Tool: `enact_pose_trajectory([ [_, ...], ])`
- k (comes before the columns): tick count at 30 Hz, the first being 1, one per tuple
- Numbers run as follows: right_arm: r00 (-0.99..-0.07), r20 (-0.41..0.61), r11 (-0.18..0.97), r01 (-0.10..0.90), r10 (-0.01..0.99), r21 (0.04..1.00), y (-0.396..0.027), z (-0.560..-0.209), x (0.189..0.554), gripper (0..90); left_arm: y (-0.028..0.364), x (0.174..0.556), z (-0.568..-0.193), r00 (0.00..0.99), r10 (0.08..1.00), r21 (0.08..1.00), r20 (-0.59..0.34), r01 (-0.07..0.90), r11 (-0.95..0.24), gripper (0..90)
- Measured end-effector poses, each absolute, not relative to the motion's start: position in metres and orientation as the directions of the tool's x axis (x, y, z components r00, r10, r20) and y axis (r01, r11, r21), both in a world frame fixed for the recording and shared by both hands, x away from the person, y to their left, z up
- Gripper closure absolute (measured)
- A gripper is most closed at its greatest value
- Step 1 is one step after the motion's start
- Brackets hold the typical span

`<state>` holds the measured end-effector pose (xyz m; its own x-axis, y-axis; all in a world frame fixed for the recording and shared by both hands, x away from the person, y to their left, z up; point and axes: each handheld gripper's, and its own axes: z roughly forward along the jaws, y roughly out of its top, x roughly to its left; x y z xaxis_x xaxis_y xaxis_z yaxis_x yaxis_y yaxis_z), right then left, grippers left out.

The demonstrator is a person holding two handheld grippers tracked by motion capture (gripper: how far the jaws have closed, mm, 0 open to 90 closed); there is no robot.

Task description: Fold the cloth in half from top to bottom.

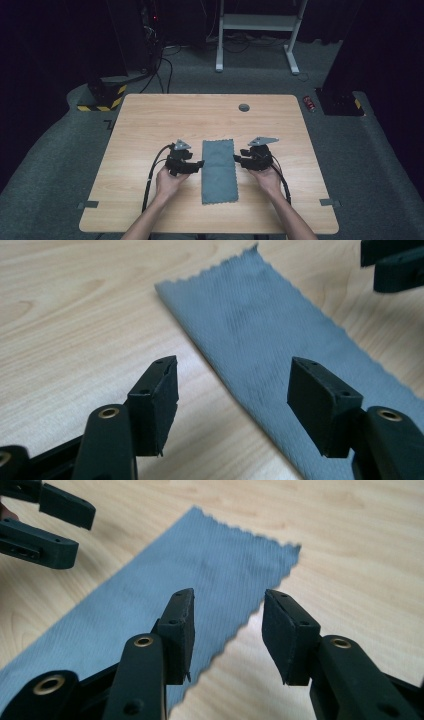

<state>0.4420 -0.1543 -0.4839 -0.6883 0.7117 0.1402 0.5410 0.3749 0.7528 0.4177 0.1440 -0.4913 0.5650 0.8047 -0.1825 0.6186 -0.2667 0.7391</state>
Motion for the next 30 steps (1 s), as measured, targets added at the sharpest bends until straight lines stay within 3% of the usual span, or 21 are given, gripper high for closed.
enact_pose_trajectory([
  [4, -0.681, 0.141, 0.385, 0.558, 0.718, 0.735, -0.150, -0.482, 0.451, 55.3, 0.152, 0.425, -0.493, 0.538, 0.818, 0.751, -0.201, 0.621, -0.224, 37.5],
  [9, -0.670, 0.112, 0.384, 0.546, 0.734, 0.745, -0.148, -0.476, 0.460, 54.5, 0.154, 0.438, -0.484, 0.543, 0.826, 0.732, -0.148, 0.622, -0.278, 37.6],
  [14, -0.666, 0.146, 0.372, 0.569, 0.732, 0.734, -0.148, -0.472, 0.468, 52.7, 0.148, 0.450, -0.476, 0.561, 0.818, 0.738, -0.126, 0.604, -0.301, 33.4],
  [19, -0.673, 0.144, 0.384, 0.569, 0.726, 0.727, -0.145, -0.465, 0.479, 52.1, 0.137, 0.465, -0.471, 0.555, 0.826, 0.686, -0.095, 0.638, -0.350, 30.3],
  [30, -0.654, 0.129, 0.378, 0.573, 0.745, 0.727, -0.132, -0.468, 0.498, 54.3, 0.130, 0.489, -0.479, 0.521, 0.832, 0.681, -0.188, 0.680, -0.272, 32.8],
])
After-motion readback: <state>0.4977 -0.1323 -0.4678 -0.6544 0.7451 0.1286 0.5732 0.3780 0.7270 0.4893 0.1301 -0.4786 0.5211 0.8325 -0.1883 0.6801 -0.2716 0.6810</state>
